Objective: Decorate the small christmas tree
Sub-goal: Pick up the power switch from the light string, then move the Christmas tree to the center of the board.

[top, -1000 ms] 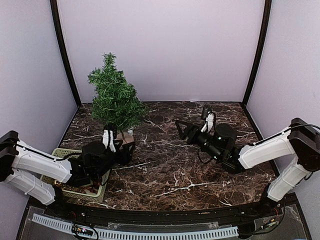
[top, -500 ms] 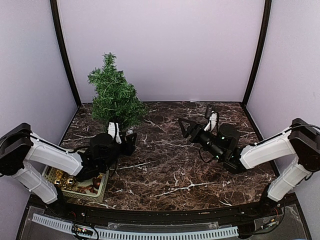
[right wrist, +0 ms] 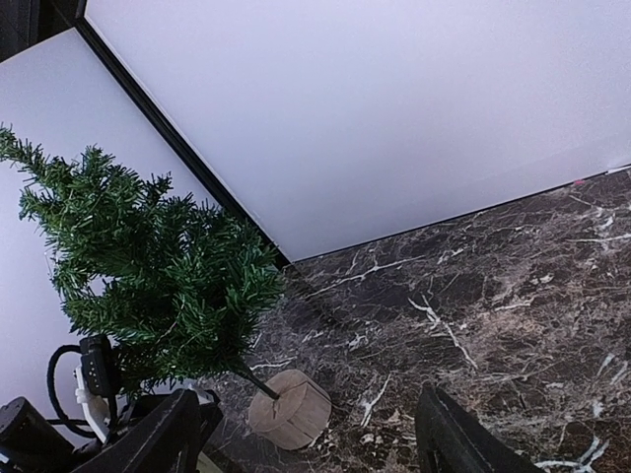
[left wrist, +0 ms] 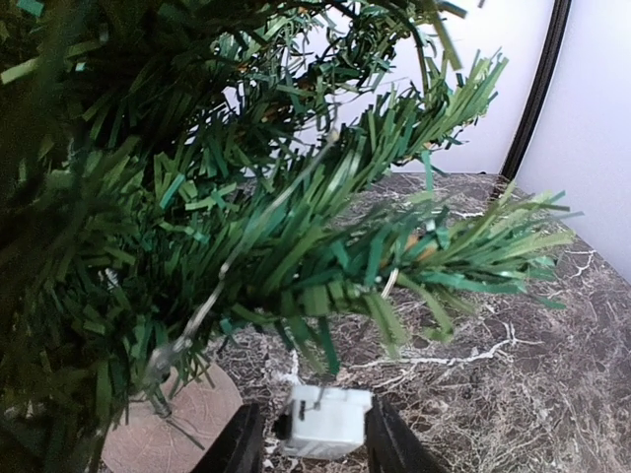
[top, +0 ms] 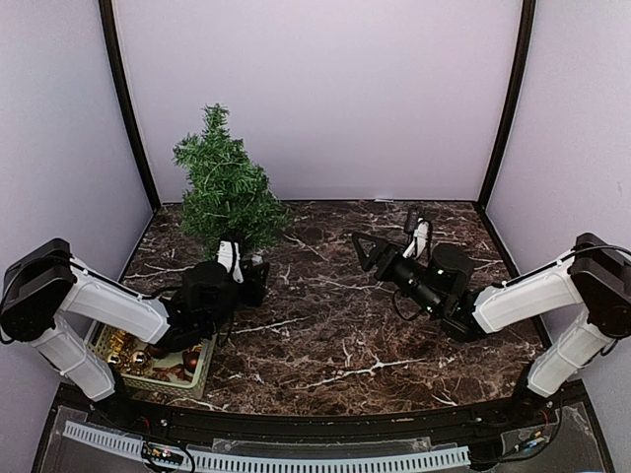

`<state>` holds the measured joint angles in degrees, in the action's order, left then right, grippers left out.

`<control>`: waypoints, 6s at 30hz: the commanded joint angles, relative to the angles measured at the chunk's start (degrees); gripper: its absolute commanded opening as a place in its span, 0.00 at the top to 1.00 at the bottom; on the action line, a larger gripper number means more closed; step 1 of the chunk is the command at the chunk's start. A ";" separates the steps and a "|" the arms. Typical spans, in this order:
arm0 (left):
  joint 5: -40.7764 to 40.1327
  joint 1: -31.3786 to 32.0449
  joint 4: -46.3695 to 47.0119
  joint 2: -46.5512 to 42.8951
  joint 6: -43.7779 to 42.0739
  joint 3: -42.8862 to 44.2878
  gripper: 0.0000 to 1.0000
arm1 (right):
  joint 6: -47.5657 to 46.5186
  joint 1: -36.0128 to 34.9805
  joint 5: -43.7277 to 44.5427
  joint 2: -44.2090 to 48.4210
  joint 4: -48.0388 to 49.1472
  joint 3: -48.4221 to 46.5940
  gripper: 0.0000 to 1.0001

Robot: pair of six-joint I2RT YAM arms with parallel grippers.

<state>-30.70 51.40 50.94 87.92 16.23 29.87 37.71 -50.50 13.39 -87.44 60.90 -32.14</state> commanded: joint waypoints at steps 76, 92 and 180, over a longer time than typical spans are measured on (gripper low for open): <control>-0.10 -0.42 0.24 -4.64 -5.69 -1.08 0.52 | 1.75 0.67 -1.63 -0.30 2.56 0.59 0.26; 22.90 -0.39 -36.50 -32.96 -0.01 -3.85 0.34 | 1.13 0.67 -2.76 0.85 0.49 0.99 0.17; 70.83 -34.02 -20.28 15.74 21.05 13.56 0.62 | 12.82 -0.17 -26.63 -44.57 -41.48 -53.69 0.49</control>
<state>37.30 13.17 30.35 103.28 37.89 41.58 51.92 -50.72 -15.44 -136.73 20.49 -91.11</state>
